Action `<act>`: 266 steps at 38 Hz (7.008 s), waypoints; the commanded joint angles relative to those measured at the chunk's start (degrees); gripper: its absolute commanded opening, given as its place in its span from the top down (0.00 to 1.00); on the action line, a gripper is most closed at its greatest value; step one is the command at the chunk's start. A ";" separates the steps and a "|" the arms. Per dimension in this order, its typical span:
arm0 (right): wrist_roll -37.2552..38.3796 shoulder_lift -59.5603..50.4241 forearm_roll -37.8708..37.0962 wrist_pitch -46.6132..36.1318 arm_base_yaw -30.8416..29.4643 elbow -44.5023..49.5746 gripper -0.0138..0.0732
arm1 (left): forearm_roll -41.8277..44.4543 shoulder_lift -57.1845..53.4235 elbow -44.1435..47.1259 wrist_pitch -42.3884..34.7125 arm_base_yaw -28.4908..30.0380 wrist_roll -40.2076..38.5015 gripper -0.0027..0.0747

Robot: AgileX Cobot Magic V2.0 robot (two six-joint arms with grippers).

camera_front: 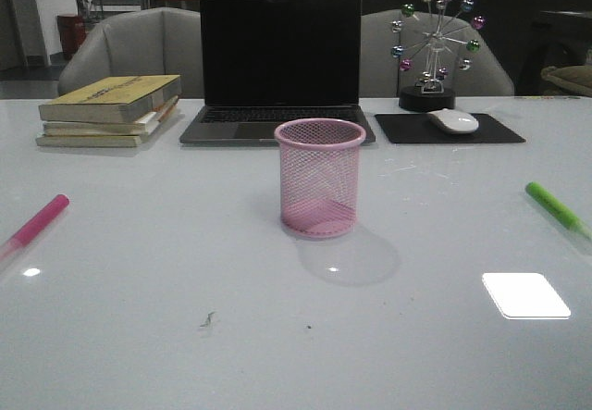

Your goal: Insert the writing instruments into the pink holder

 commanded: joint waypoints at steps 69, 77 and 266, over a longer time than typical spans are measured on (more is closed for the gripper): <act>-0.22 84.98 0.81 27.09 -0.99 -48.60 0.40 | -11.62 19.51 -1.50 17.39 0.18 -0.11 0.57; -0.22 90.03 0.81 26.40 -1.08 -50.30 0.40 | -12.91 19.51 -1.50 19.36 0.18 -0.11 0.57; -4.03 33.62 -0.27 11.28 10.24 -14.00 0.41 | -14.31 19.51 -1.50 11.92 0.18 -0.11 0.57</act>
